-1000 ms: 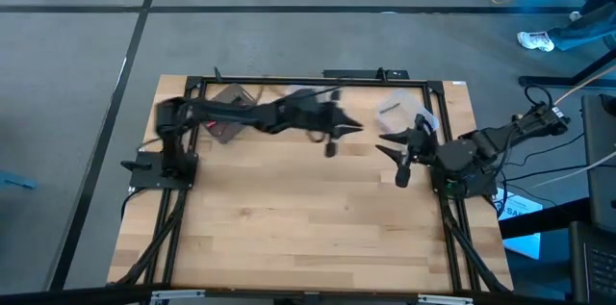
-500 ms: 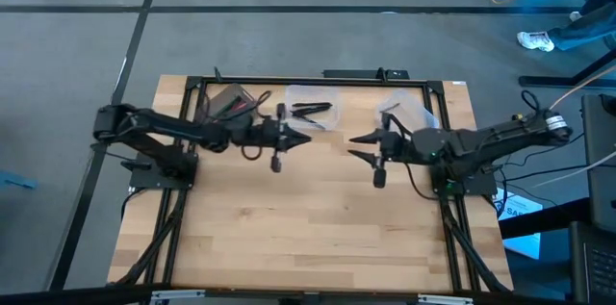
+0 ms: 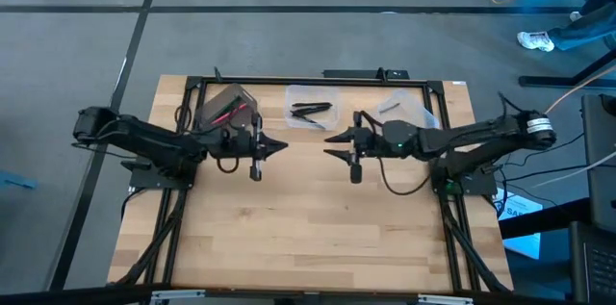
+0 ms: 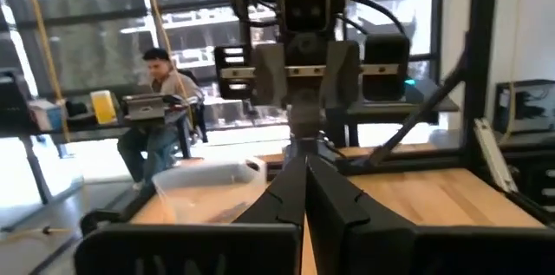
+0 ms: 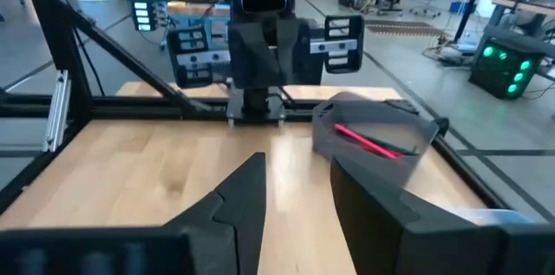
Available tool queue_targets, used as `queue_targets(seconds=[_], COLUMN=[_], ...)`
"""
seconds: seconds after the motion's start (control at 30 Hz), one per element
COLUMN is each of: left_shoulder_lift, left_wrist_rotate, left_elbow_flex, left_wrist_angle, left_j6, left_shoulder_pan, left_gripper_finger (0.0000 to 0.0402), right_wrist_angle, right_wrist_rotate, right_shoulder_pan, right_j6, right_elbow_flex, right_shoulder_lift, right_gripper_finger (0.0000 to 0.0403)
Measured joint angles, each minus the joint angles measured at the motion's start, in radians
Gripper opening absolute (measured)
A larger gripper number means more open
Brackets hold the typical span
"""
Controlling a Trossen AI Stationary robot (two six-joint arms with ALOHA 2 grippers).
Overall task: Sort crayons/erasers/pens/pencils in bins
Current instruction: Return to Home Position
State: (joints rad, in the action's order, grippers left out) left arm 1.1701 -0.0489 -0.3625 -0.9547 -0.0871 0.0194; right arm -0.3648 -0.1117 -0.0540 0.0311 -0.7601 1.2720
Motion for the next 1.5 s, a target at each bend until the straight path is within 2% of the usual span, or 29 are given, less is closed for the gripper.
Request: queue_targets(seconds=[0.17, 0.3, 0.47, 0.63, 0.73, 0.8, 1.03, 1.13, 1.5], left_shoulder_lift=[-0.001, -0.026, -0.032, -0.032, -0.033, -0.034, -0.080, -0.123, -0.309], left_wrist_rotate=[-0.042, -0.095, -0.126, -0.140, -0.161, -0.170, -0.180, -0.180, -0.178], left_elbow_flex=[0.070, 0.164, 0.285, 0.345, 0.356, 0.356, 0.356, 0.356, 0.356], left_wrist_angle=[-0.106, -0.215, -0.384, -0.495, -0.520, -0.520, -0.520, -0.510, -0.267], left_j6=[-0.003, -0.014, 0.016, 0.025, 0.024, 0.024, 0.000, -0.013, -0.028], left_shoulder_pan=[-0.056, -0.087, -0.109, -0.110, -0.109, -0.109, -0.109, -0.109, -0.109], left_gripper_finger=[0.0002, 0.0002, 0.0001, 0.0003, 0.0001, 0.0002, 0.0001, 0.0003, 0.0004], right_wrist_angle=[-0.031, -0.204, -0.385, -0.381, -0.293, -0.174, 0.187, 0.295, 0.558], right_wrist_rotate=[0.029, 0.076, 0.081, 0.083, 0.088, 0.088, 0.090, 0.089, 0.081], right_shoulder_pan=[0.000, 0.006, 0.051, 0.106, 0.125, 0.133, 0.133, 0.123, 0.121], right_j6=[-0.011, -0.054, -0.118, -0.160, -0.160, -0.158, -0.106, -0.073, -0.076], right_elbow_flex=[0.005, 0.132, 0.358, 0.485, 0.504, 0.489, 0.352, 0.303, 0.285], right_shoulder_lift=[0.074, 0.074, -0.061, -0.275, -0.386, -0.447, -0.615, -0.688, -0.961], right_gripper_finger=[0.0133, 0.0118, 0.0094, 0.0077, 0.0065, 0.0054, 0.0008, 0.0006, 0.0004])
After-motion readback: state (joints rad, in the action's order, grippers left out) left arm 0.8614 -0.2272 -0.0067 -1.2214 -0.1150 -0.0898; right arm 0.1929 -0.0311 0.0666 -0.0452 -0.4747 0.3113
